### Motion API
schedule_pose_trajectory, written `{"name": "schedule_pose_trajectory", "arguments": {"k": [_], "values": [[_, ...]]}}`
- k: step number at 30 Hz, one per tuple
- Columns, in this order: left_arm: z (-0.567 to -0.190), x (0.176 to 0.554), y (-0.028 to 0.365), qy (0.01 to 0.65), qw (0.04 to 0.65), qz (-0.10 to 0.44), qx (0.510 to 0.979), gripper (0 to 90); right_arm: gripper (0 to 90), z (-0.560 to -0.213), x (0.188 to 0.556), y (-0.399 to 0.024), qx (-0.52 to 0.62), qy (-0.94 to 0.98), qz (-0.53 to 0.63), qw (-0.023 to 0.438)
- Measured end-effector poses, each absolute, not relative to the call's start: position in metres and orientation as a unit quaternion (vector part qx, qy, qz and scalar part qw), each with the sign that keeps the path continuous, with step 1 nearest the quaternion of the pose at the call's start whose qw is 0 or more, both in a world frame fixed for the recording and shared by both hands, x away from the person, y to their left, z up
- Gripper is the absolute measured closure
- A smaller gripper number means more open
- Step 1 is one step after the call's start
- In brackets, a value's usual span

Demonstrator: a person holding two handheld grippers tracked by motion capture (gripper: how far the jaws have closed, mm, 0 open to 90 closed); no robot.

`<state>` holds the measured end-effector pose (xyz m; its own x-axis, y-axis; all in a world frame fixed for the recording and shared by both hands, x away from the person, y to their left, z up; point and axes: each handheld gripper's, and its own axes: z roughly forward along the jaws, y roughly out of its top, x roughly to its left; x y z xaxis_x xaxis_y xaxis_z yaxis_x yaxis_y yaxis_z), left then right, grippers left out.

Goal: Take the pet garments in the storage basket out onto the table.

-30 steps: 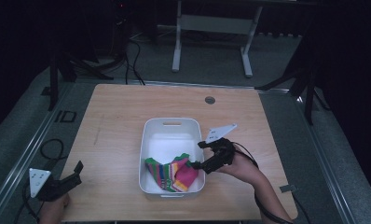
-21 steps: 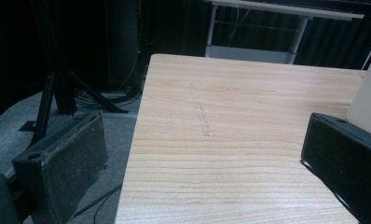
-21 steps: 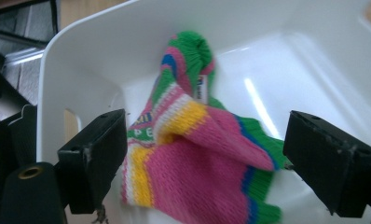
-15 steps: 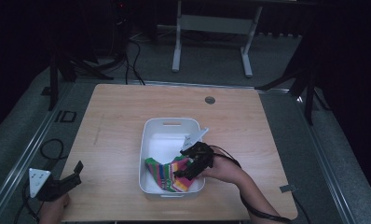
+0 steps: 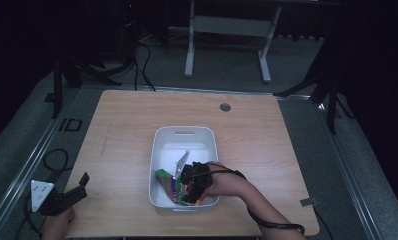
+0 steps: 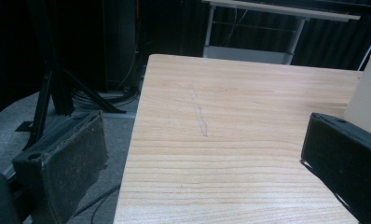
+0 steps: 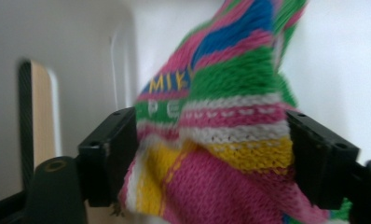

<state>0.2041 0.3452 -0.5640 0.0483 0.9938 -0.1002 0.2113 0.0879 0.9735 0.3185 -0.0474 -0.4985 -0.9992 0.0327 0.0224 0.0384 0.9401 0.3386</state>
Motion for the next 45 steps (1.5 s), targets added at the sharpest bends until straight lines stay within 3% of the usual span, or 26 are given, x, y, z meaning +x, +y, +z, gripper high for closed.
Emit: {"name": "schedule_pose_trajectory", "arguments": {"k": [2, 3, 7, 9, 11, 30, 45], "values": [[-0.564, 0.204, 0.345, 0.558, 0.482, 0.406, 0.54, 0.9, 23.5, -0.5, 0.318, -0.047, -0.015, -0.986, -0.166, 0.007], [-0.564, 0.204, 0.345, 0.558, 0.482, 0.406, 0.54, 0.9, 36.8, -0.504, 0.316, -0.045, -0.003, -0.989, -0.149, -0.002], [-0.564, 0.204, 0.345, 0.558, 0.481, 0.406, 0.541, 0.9, 67.5, -0.503, 0.317, -0.045, -0.009, -0.99, -0.14, -0.015], [-0.564, 0.204, 0.345, 0.558, 0.481, 0.406, 0.541, 0.9, 75.8, -0.501, 0.316, -0.045, -0.006, -0.99, -0.141, -0.021], [-0.564, 0.204, 0.345, 0.559, 0.48, 0.407, 0.54, 0.9, 78.5, -0.497, 0.315, -0.046, -0.009, -0.988, -0.15, -0.03], [-0.564, 0.204, 0.345, 0.559, 0.479, 0.408, 0.54, 0.9, 79.4, -0.397, 0.324, -0.082, -0.072, -0.935, -0.336, -0.091], [-0.564, 0.204, 0.344, 0.559, 0.478, 0.409, 0.541, 0.9, 79.4, -0.342, 0.328, -0.13, -0.126, -0.881, -0.434, -0.142]]}}
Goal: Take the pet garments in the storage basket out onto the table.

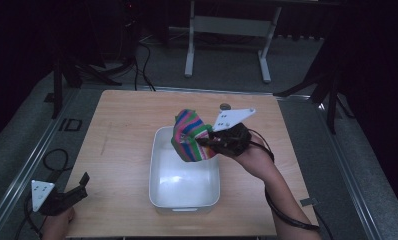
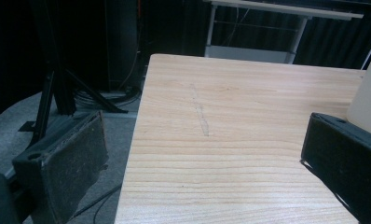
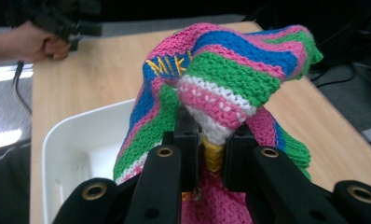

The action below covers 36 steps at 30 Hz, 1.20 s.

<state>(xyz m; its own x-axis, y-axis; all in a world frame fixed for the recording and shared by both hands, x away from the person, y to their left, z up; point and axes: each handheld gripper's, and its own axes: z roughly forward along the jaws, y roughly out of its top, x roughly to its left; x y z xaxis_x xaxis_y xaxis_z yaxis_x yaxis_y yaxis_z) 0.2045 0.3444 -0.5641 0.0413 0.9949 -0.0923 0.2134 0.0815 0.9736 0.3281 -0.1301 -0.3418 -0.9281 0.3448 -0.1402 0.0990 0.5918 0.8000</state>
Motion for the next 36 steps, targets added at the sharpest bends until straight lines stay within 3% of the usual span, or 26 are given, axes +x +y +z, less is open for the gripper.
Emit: {"name": "schedule_pose_trajectory", "arguments": {"k": [10, 19, 29, 36], "values": [[-0.564, 0.204, 0.344, 0.558, 0.477, 0.411, 0.541, 0.9, 79.3, -0.331, 0.336, -0.184, 0.187, 0.85, 0.458, 0.177], [-0.564, 0.204, 0.344, 0.559, 0.477, 0.41, 0.541, 0.9, 79.3, -0.341, 0.343, -0.239, 0.257, 0.831, 0.449, 0.206], [-0.564, 0.205, 0.343, 0.557, 0.475, 0.412, 0.543, 0.9, 79.2, -0.375, 0.348, -0.283, 0.32, 0.808, 0.438, 0.228], [-0.564, 0.205, 0.343, 0.557, 0.475, 0.411, 0.543, 0.9, 79.1, -0.414, 0.359, -0.288, 0.352, 0.806, 0.427, 0.21]]}}
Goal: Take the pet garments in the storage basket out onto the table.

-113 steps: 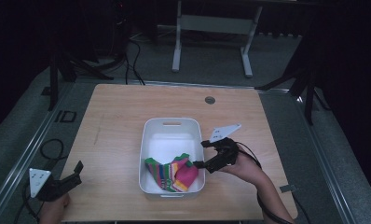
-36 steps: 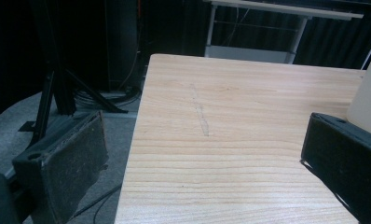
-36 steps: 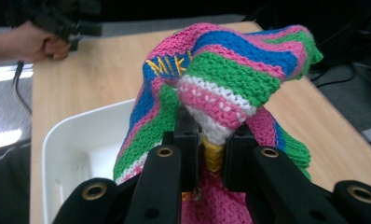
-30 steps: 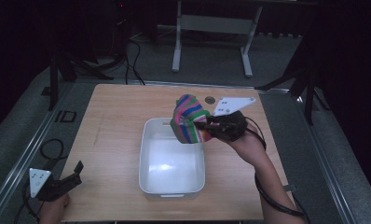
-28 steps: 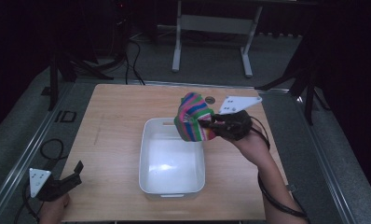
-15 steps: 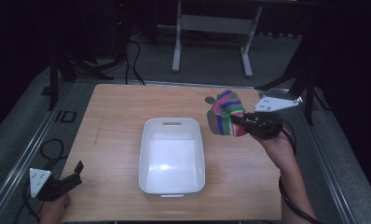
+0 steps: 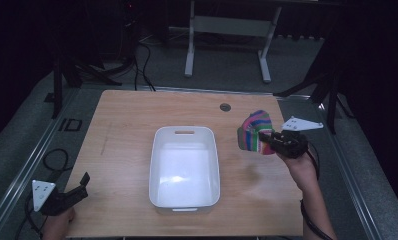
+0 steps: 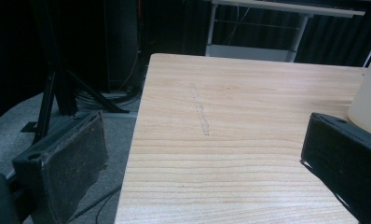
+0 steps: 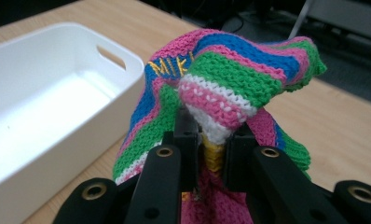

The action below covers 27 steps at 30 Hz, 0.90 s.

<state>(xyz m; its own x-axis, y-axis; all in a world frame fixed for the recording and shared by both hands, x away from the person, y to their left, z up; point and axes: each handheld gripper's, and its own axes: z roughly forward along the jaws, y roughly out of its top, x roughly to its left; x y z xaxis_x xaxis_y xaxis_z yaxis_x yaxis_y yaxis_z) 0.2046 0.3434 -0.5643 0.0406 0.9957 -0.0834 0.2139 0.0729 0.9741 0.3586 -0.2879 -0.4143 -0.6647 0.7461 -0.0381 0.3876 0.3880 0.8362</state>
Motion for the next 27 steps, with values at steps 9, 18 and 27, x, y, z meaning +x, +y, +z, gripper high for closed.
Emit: {"name": "schedule_pose_trajectory", "arguments": {"k": [9, 18, 27], "values": [[-0.564, 0.205, 0.343, 0.557, 0.475, 0.411, 0.543, 0.9, 79.1, -0.464, 0.374, -0.282, 0.376, 0.807, 0.417, 0.182], [-0.564, 0.205, 0.343, 0.556, 0.474, 0.412, 0.544, 0.9, 79.0, -0.497, 0.388, -0.278, 0.399, 0.804, 0.41, 0.164], [-0.564, 0.205, 0.343, 0.556, 0.475, 0.411, 0.544, 0.9, 78.7, -0.536, 0.397, -0.276, 0.43, 0.803, 0.383, 0.152]]}}
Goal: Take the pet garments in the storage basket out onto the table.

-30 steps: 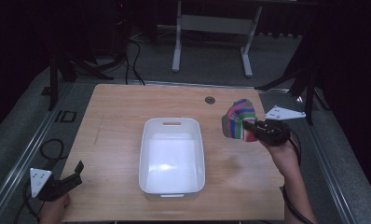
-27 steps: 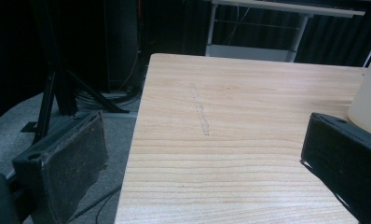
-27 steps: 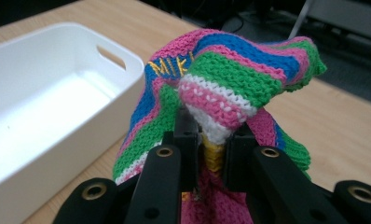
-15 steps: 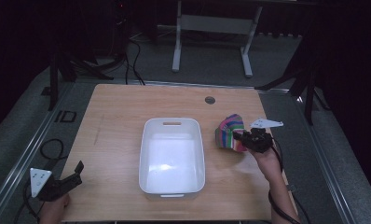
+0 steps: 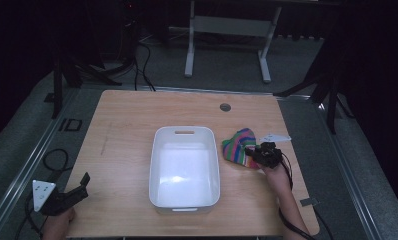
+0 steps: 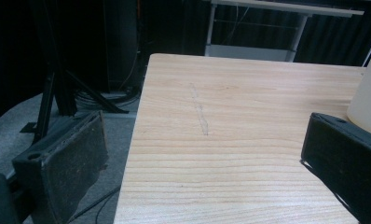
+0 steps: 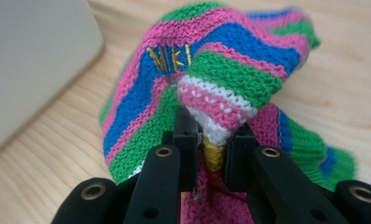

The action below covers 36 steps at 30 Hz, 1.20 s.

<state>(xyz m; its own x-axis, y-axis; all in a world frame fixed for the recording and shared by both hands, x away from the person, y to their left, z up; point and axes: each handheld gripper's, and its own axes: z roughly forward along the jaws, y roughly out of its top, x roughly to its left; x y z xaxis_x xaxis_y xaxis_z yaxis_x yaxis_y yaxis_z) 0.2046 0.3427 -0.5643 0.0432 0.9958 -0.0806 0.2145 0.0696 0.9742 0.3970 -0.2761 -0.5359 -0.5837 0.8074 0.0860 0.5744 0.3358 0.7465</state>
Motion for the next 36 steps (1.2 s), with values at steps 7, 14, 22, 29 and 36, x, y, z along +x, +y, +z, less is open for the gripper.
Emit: {"name": "schedule_pose_trajectory", "arguments": {"k": [7, 14, 22, 29, 36], "values": [[-0.564, 0.205, 0.342, 0.557, 0.475, 0.412, 0.543, 0.9, 73.2, -0.542, 0.399, -0.274, 0.435, 0.803, 0.379, 0.149], [-0.564, 0.205, 0.342, 0.556, 0.474, 0.412, 0.544, 0.9, 45.4, -0.516, 0.391, -0.28, 0.424, 0.798, 0.392, 0.175], [-0.564, 0.204, 0.342, 0.557, 0.474, 0.413, 0.543, 0.9, 37.4, -0.496, 0.376, -0.295, 0.417, 0.789, 0.403, 0.205], [-0.564, 0.205, 0.342, 0.557, 0.473, 0.414, 0.542, 0.9, 27.1, -0.496, 0.359, -0.314, 0.423, 0.773, 0.415, 0.228], [-0.564, 0.205, 0.342, 0.557, 0.473, 0.414, 0.543, 0.9, 14.6, -0.505, 0.341, -0.34, 0.446, 0.749, 0.434, 0.228]]}}
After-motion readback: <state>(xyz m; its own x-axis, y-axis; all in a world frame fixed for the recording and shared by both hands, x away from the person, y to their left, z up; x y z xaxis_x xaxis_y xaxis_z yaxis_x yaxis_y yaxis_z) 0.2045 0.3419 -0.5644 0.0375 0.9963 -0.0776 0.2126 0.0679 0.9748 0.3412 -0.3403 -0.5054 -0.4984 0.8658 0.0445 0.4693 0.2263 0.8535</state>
